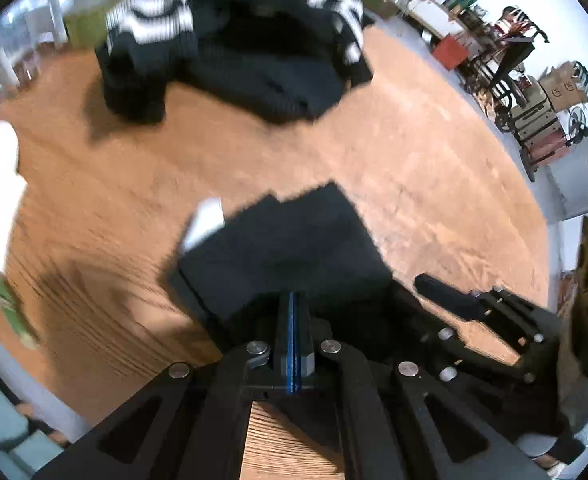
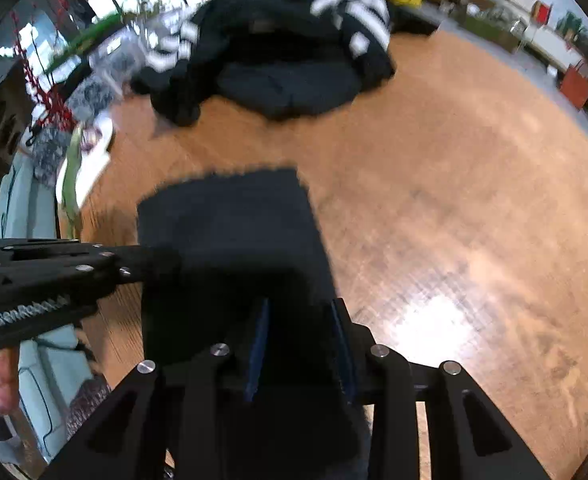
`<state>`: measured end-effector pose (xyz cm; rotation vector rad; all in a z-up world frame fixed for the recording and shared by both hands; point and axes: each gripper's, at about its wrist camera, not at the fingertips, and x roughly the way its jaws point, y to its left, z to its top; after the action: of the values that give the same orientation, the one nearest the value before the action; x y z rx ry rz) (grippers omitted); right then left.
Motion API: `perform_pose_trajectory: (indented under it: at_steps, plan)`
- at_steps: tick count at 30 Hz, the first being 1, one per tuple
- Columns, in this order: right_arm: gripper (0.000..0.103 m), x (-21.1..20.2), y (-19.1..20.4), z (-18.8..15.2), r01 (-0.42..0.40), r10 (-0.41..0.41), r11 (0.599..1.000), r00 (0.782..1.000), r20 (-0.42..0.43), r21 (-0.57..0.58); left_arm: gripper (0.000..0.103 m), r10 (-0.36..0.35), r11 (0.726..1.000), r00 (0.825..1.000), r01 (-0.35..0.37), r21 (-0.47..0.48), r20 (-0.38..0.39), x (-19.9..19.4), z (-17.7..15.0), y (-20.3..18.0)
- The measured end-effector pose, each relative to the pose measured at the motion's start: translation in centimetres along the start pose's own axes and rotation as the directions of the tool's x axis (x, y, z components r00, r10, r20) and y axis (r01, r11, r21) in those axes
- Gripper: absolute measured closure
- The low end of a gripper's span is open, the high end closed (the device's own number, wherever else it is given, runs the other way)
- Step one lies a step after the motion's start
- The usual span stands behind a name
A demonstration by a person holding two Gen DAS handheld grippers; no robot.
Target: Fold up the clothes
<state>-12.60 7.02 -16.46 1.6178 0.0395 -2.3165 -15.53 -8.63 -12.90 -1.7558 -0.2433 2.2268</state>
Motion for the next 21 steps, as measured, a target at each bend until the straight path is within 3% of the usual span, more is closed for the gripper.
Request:
perform_pose_trajectory:
  at_steps: [5,11,15,18,19,21]
  plan:
    - [0.072,-0.5,1.5,2.2,-0.035,0.037,0.998,0.999,0.030,-0.050,0.102,0.018,1.000,0.999,-0.019,-0.013,-0.041,2.2,1.4,0.6]
    - [0.075,5.2,2.0,3.9,-0.006,0.004,0.999,0.998,-0.055,-0.044,0.102,-0.009,0.998,0.996,0.003,-0.064,-0.092,4.9,2.2,2.6]
    - [0.075,5.9,1.6,4.2,-0.018,0.016,0.999,0.999,-0.040,-0.041,0.103,-0.029,0.993,0.998,0.022,-0.117,-0.057,4.6,2.0,3.2]
    - [0.070,2.8,-0.3,2.2,-0.077,0.077,0.997,0.997,0.019,0.017,0.102,-0.050,0.972,0.997,0.062,-0.228,0.058,1.7,-0.2,3.6]
    - [0.065,1.4,-1.1,1.0,-0.091,0.090,0.995,0.995,0.047,0.040,0.097,-0.069,0.961,0.993,0.092,-0.260,0.096,0.8,-1.2,3.7]
    - [0.061,-1.6,-2.6,-2.6,-0.088,0.081,0.993,0.992,0.093,0.075,0.067,-0.143,0.944,0.983,0.172,-0.283,0.119,-0.1,-3.6,3.7]
